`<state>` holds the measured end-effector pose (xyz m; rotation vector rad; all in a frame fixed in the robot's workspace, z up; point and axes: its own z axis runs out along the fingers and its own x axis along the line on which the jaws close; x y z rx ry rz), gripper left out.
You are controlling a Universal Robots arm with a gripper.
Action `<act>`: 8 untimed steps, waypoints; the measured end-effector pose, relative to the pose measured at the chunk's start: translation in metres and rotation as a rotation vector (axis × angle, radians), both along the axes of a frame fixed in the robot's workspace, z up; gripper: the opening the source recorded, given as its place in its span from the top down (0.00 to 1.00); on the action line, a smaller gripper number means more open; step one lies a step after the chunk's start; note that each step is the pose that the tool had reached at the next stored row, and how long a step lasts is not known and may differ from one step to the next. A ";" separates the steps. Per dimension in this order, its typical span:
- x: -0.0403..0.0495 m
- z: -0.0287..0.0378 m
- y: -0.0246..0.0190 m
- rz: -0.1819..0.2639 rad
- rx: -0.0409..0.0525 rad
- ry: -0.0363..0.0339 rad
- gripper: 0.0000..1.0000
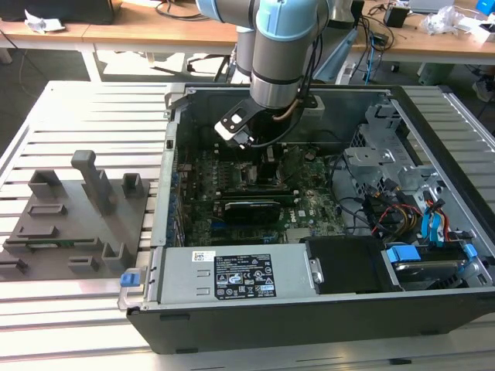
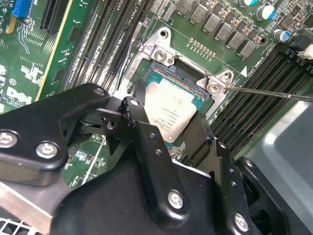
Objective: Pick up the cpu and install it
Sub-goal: 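Place the cpu into insertion slot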
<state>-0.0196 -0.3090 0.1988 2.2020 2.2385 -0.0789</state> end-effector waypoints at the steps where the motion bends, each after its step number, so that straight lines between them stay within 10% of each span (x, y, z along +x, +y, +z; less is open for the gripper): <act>1: -0.0005 0.0012 -0.0001 0.000 -0.0004 -0.0004 0.45; 8: -0.0035 0.0007 -0.0001 0.000 -0.0005 -0.0016 0.45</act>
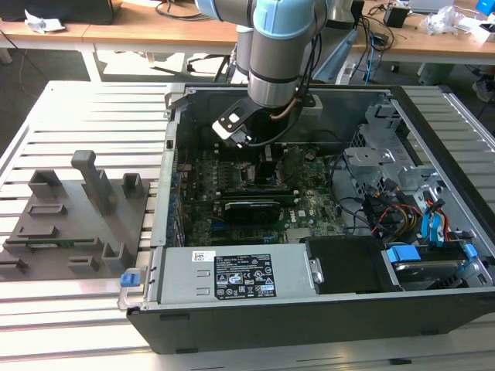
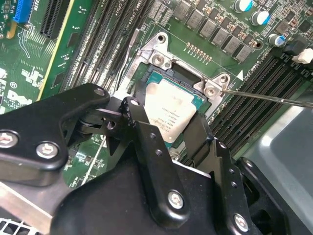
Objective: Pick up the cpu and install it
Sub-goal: 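Place the cpu into insertion slot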
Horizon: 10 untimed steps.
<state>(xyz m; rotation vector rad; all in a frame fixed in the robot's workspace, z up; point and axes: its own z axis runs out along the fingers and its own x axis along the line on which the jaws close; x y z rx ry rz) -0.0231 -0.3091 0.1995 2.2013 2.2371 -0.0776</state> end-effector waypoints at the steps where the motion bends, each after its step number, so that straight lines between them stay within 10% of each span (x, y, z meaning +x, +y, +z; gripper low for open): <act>1: 0.0000 -0.0006 0.0000 -0.001 0.0000 0.0000 0.45; 10: 0.0014 -0.0029 0.0000 -0.022 -0.0005 0.0001 0.45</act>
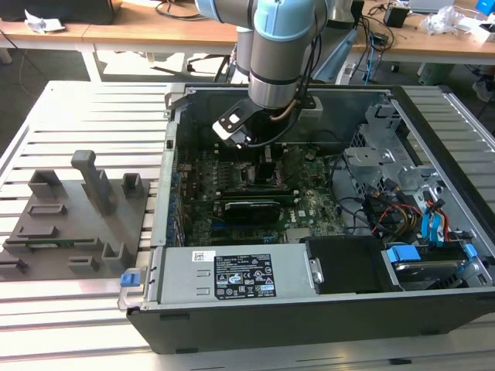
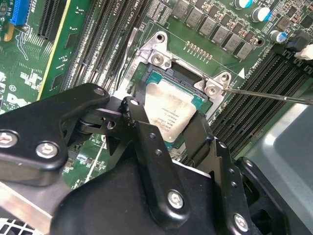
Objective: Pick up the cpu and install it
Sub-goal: 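Place the cpu into insertion slot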
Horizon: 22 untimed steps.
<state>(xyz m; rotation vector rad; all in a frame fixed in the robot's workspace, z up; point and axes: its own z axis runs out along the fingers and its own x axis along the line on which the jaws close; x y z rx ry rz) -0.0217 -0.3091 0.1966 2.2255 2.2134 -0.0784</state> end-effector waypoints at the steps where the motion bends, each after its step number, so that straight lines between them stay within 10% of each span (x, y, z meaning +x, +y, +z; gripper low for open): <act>1: 0.0001 0.0000 0.0000 0.000 0.0000 0.0000 0.45; 9: 0.0004 -0.0003 0.0000 0.000 0.0001 0.0000 0.38; 15: 0.0004 0.0136 0.0010 0.000 -0.0053 -0.0001 0.39; 22: -0.0022 0.0146 0.0011 0.000 -0.0064 -0.0001 0.76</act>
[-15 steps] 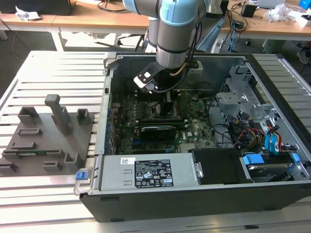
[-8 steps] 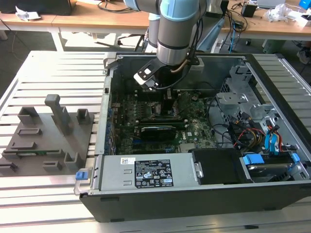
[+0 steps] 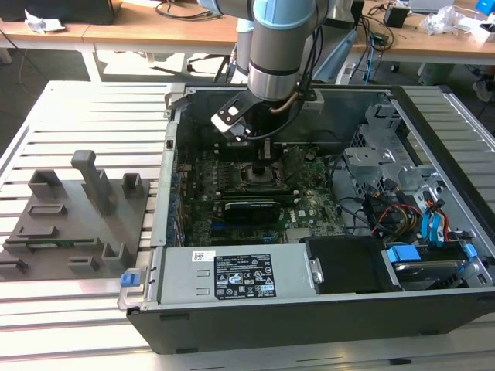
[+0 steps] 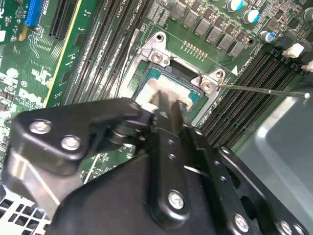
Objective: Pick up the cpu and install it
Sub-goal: 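Place the cpu into insertion slot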
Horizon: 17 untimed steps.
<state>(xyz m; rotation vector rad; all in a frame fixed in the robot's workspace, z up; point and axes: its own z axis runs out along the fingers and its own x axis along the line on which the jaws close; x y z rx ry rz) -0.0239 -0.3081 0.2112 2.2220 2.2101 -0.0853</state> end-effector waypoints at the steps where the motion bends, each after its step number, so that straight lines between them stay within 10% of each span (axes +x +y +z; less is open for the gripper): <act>1: -0.0009 -0.0004 0.0000 0.000 0.0000 0.0000 0.83; 10: 0.0044 -0.0087 -0.0004 0.008 -0.0003 0.0015 0.89; 17: 0.0121 -0.0013 -0.0003 0.009 -0.0060 0.0023 0.89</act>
